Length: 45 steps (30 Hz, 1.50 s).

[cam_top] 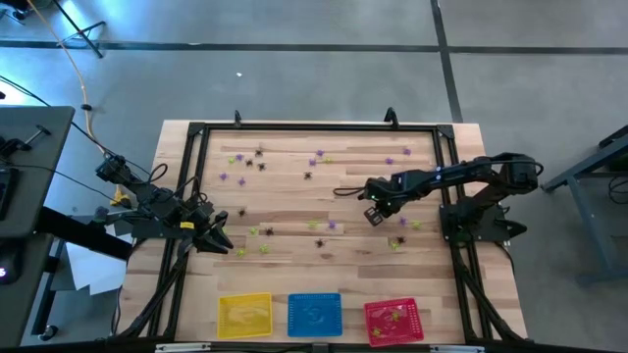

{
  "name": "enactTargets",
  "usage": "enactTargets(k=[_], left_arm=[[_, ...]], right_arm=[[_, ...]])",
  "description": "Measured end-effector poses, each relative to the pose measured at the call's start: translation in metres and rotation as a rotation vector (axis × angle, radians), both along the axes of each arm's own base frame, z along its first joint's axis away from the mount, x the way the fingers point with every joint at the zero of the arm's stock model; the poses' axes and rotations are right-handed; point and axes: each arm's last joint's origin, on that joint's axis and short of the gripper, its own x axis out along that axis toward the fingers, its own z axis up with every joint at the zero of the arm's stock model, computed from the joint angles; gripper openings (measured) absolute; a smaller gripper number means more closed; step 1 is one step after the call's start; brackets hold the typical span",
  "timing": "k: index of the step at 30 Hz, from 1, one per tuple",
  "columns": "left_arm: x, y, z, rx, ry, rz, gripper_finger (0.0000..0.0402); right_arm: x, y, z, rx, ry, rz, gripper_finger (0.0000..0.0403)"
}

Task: Sort Halloween decoration
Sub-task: Put the violet spider toy into the blue bin

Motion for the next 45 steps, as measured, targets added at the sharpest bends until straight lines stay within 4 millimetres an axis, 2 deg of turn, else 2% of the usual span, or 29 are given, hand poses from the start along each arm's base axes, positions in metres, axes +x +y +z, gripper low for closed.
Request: enactTargets(k=[6,13,18,22,25,28,31,37,41,45], left_arm=[[0.0,0.0,0.0,0.0,0.0,0.0,0.0094],[0.0,0.0,0.0,0.0,0.0,0.0,0.0094],[0.0,0.0,0.0,0.0,0.0,0.0,0.0094],[0.0,0.0,0.0,0.0,0.0,0.0,0.0094],[0.0,0.0,0.0,0.0,0.0,0.0,0.0094],[0.0,0.0,0.0,0.0,0.0,0.0,0.0094],[0.0,0.0,0.0,0.0,0.0,0.0,0.0094],[0.0,0.0,0.0,0.0,0.0,0.0,0.0094],[0.0,0.0,0.0,0.0,0.001,0.0,0.0094],[0.0,0.0,0.0,0.0,0.0,0.0,0.0094]], right_arm=[[0.012,0.002,0.019,0.062,0.028,0.03,0.0001],[0.034,0.02,0.069,0.056,0.042,0.083,0.0001],[0.053,0.051,0.117,0.059,-0.053,0.125,0.0001],[0.063,0.085,0.154,0.079,-0.189,0.154,0.0001],[0.068,0.112,0.174,0.089,-0.313,0.176,0.0001],[0.069,0.138,0.186,0.079,-0.435,0.168,0.0001],[0.072,0.161,0.185,0.074,-0.504,0.163,0.0],[0.093,0.198,0.151,0.095,-0.517,0.241,0.0],[0.112,0.217,0.133,0.146,-0.583,0.299,0.0],[0.128,0.227,0.113,0.222,-0.61,0.349,0.0]])
